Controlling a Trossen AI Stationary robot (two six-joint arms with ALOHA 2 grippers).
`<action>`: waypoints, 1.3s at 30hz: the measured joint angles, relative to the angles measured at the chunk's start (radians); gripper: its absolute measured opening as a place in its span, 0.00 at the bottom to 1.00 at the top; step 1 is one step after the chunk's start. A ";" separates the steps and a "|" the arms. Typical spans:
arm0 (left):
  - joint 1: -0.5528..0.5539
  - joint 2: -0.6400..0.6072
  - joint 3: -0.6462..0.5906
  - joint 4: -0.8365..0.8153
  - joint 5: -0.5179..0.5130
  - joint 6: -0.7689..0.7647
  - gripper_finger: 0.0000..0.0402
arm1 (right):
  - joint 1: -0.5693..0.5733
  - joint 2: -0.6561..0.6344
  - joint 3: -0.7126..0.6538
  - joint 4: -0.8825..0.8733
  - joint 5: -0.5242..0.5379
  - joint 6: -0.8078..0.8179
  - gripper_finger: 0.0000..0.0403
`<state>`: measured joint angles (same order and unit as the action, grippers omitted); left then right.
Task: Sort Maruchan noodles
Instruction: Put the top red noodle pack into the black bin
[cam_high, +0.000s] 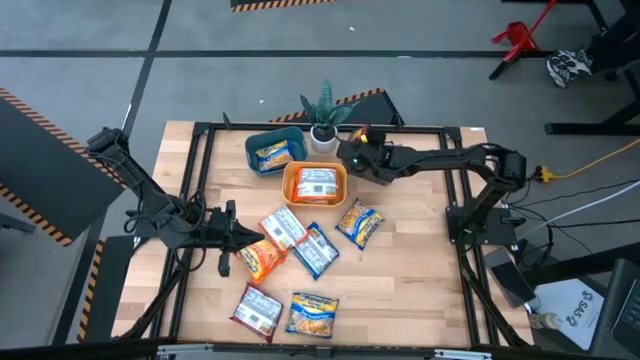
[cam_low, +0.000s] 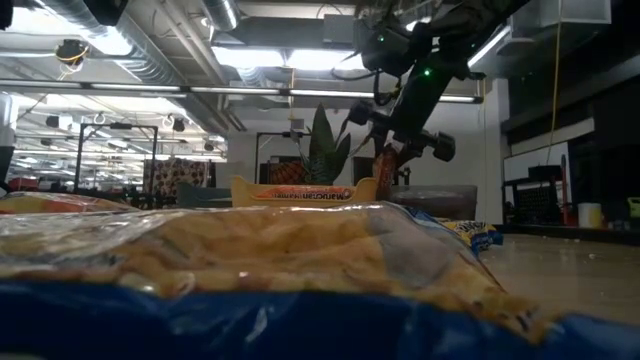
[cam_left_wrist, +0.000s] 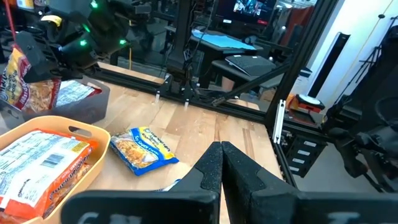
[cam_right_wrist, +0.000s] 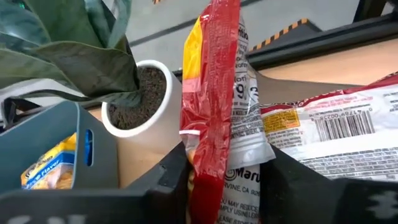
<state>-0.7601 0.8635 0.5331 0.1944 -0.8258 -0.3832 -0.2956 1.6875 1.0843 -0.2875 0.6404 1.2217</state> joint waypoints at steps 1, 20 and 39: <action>0.000 0.000 0.000 0.000 0.000 0.000 0.00 | -0.003 0.000 0.000 0.000 -0.013 -0.011 0.30; 0.000 0.000 0.000 0.000 0.000 -0.002 0.00 | -0.066 -0.007 0.053 0.026 -0.138 -0.177 0.60; 0.000 0.000 0.000 -0.007 0.008 0.000 0.00 | -0.063 -0.102 0.212 -0.354 -0.292 -0.809 0.33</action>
<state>-0.7601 0.8631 0.5331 0.1873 -0.8181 -0.3828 -0.3588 1.5856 1.2964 -0.6414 0.3489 0.4131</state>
